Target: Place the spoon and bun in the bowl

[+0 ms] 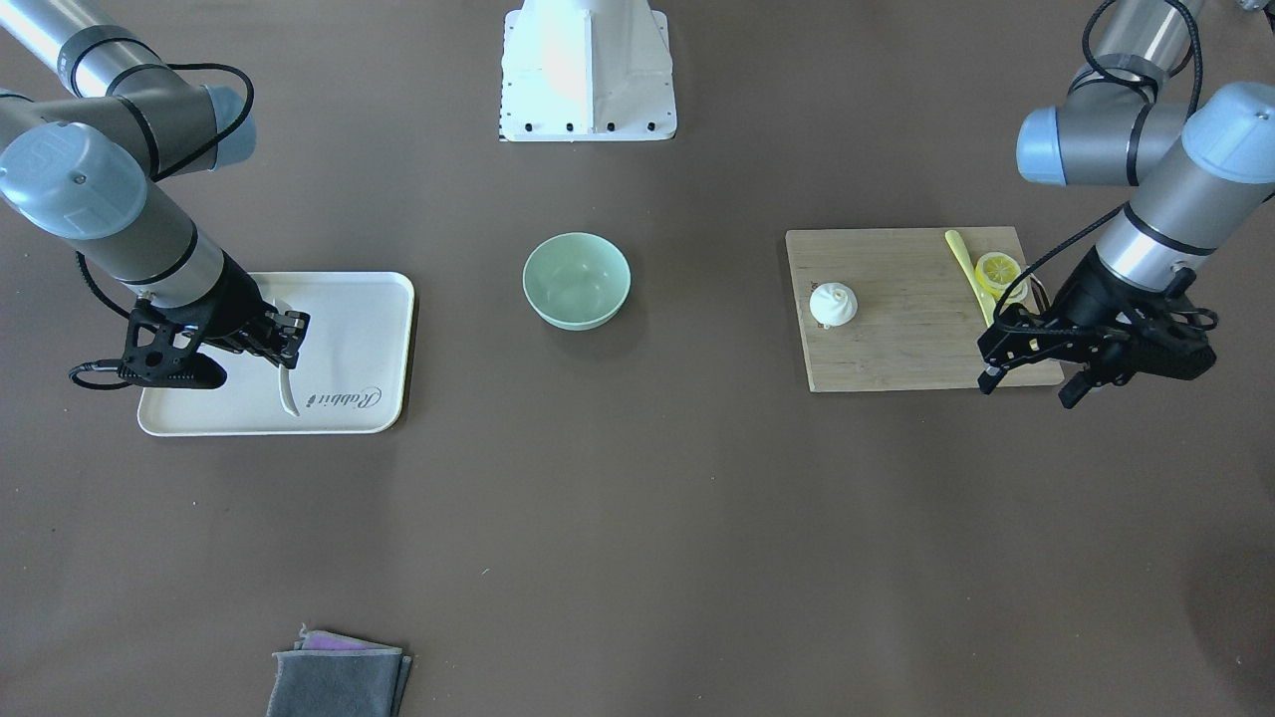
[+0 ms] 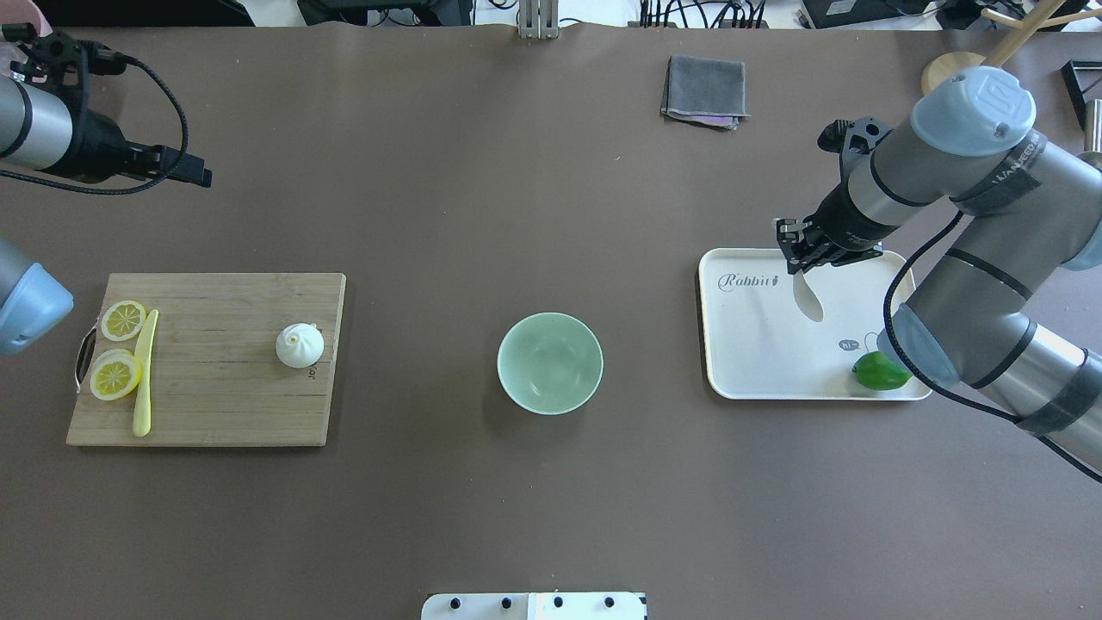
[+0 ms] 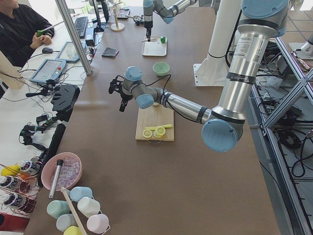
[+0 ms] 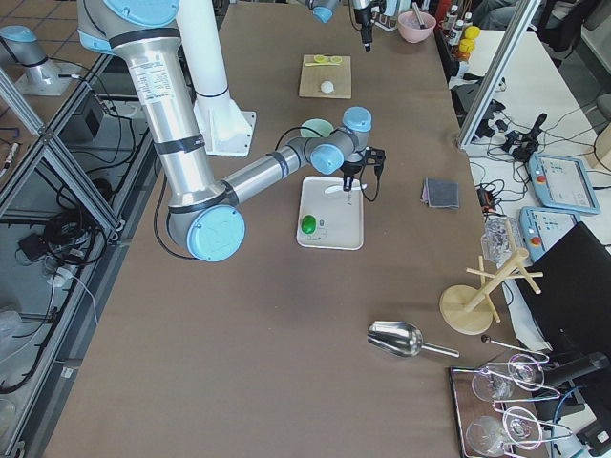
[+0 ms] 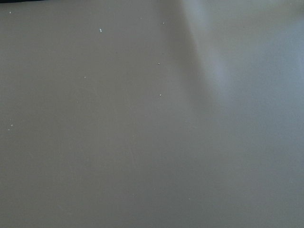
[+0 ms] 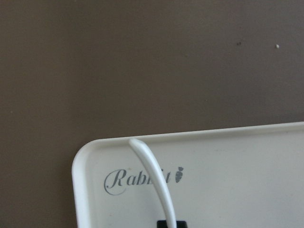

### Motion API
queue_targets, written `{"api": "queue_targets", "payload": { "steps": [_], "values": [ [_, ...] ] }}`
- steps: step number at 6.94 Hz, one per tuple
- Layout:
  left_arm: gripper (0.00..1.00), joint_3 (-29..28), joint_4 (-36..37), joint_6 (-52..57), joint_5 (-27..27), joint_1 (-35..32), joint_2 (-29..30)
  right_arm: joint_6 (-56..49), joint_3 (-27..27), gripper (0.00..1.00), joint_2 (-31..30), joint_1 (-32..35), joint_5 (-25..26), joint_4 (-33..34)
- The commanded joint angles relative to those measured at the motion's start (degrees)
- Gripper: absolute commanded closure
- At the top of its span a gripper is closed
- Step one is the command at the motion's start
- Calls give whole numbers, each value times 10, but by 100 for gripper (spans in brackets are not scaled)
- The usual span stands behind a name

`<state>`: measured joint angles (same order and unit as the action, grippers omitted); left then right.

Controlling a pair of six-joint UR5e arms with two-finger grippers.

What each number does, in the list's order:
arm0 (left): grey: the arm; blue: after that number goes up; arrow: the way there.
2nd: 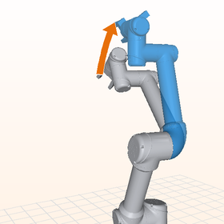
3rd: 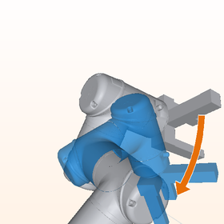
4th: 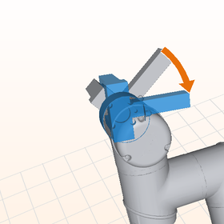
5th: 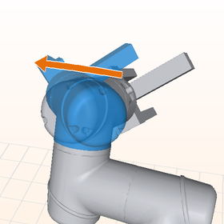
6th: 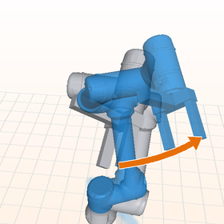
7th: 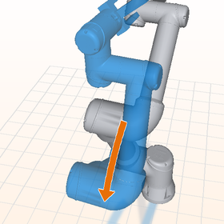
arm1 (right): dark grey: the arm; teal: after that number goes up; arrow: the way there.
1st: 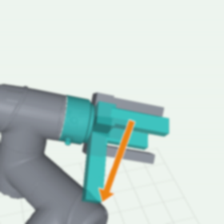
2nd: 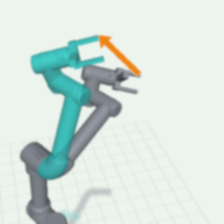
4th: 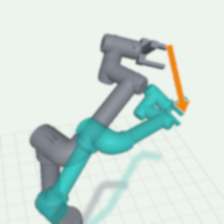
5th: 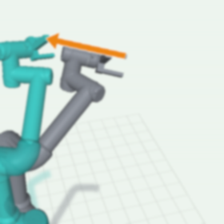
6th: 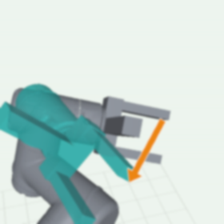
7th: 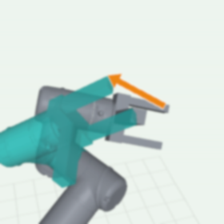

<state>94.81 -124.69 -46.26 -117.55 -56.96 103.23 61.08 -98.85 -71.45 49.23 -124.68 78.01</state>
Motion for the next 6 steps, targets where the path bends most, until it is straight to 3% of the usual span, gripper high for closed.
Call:
{"api": "queue_targets", "payload": {
  "steps": [1, 3, 4, 6],
  "values": [
    [2, 38, -21, -22, 28, 68, -35, 28, -9, 100, 18, -2, -4, 0],
    [2, 101, -20, -23, 54, 123, -94, 35, -18, 100, 31, -10, -3, 0],
    [2, 120, -21, -35, 60, 147, -96, 62, -17, 100, 46, -25, 0, 0],
    [2, 124, -21, -73, 134, 219, -92, 102, -18, 100, 74, -54, 14, 0]
  ]
}}
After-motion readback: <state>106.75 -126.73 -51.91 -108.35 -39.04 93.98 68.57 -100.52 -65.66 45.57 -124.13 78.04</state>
